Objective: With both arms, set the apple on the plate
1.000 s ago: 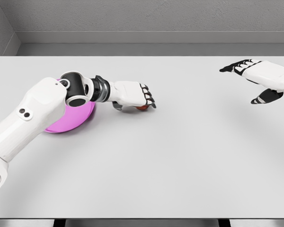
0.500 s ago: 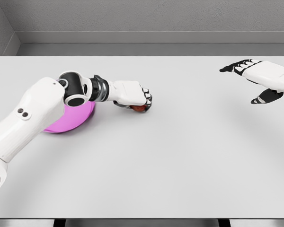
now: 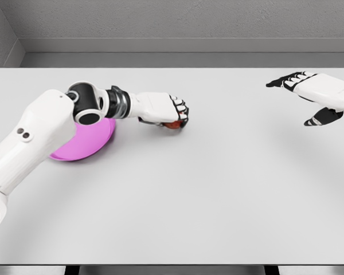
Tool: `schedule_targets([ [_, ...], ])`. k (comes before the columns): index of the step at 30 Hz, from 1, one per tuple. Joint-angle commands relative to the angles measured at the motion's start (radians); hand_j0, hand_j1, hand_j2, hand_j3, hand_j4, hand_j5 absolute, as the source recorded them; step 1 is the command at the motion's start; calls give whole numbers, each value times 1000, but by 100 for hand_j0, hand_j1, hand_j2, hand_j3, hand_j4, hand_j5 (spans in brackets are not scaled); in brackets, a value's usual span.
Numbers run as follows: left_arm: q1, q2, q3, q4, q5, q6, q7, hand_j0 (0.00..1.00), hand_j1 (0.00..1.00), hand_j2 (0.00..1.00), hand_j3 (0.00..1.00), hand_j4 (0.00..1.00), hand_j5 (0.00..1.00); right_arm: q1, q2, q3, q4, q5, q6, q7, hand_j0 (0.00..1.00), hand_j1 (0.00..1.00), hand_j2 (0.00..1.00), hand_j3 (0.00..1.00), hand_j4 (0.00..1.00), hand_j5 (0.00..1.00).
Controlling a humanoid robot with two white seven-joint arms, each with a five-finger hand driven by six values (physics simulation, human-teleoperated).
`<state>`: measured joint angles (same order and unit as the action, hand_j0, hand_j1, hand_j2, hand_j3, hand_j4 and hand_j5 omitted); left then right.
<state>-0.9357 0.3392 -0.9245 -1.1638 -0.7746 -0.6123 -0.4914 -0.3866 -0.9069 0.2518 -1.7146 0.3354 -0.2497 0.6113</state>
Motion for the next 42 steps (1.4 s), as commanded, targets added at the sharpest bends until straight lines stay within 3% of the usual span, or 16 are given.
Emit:
schedule_targets([
  [1,0,10,15,-42,49,1,2,17,17,17,17,17,17,0,-1,0,0,-3,1,0,100,100,100,100,100,100],
  [8,2,224,124,-200,182,1,2,16,16,16,16,16,16,0,-1,0,0,-3,1,0,100,100,100,100,100,100],
  [13,20,363,165,-223,216,1,2,16,16,16,16,16,16,0,-6,0,0,-3,1,0,100,100,100,100,100,100],
  [15,55,415,193,-228,216,1,2,17,17,17,17,17,17,0,-6,0,0,-3,1,0,100,100,100,100,100,100],
  [17,123,435,248,-228,215,1,1,17,17,17,17,17,17,0,-6,0,0,-3,1,0,100,100,100,100,100,100],
  [19,158,454,256,-224,213,1,1,17,17,17,17,17,17,0,-6,0,0,-3,1,0,100,100,100,100,100,100],
  [28,202,443,254,-186,176,1,-10,21,21,21,21,21,21,0,-6,0,0,-3,1,0,100,100,100,100,100,100],
  [29,202,443,254,-186,173,1,-10,23,23,23,23,23,23,0,-6,0,0,-3,1,0,100,100,100,100,100,100],
  [31,202,443,253,-186,173,1,-10,43,43,43,43,43,43,0,-4,0,0,-3,1,0,100,100,100,100,100,100],
  [33,202,445,251,-186,164,1,-10,87,87,87,87,87,87,0,-4,0,0,-3,1,0,100,100,100,100,100,100],
  [34,202,446,251,-186,164,1,-12,97,97,97,97,97,97,0,-4,0,0,-3,1,0,100,100,100,100,100,100],
  [40,202,460,256,-186,166,1,-10,100,100,100,100,100,100,0,-4,0,0,-3,1,0,100,100,100,100,100,100],
  [42,202,469,286,-163,254,1,-2,100,100,100,100,100,100,0,-4,1,0,-3,1,0,100,100,100,100,100,100],
])
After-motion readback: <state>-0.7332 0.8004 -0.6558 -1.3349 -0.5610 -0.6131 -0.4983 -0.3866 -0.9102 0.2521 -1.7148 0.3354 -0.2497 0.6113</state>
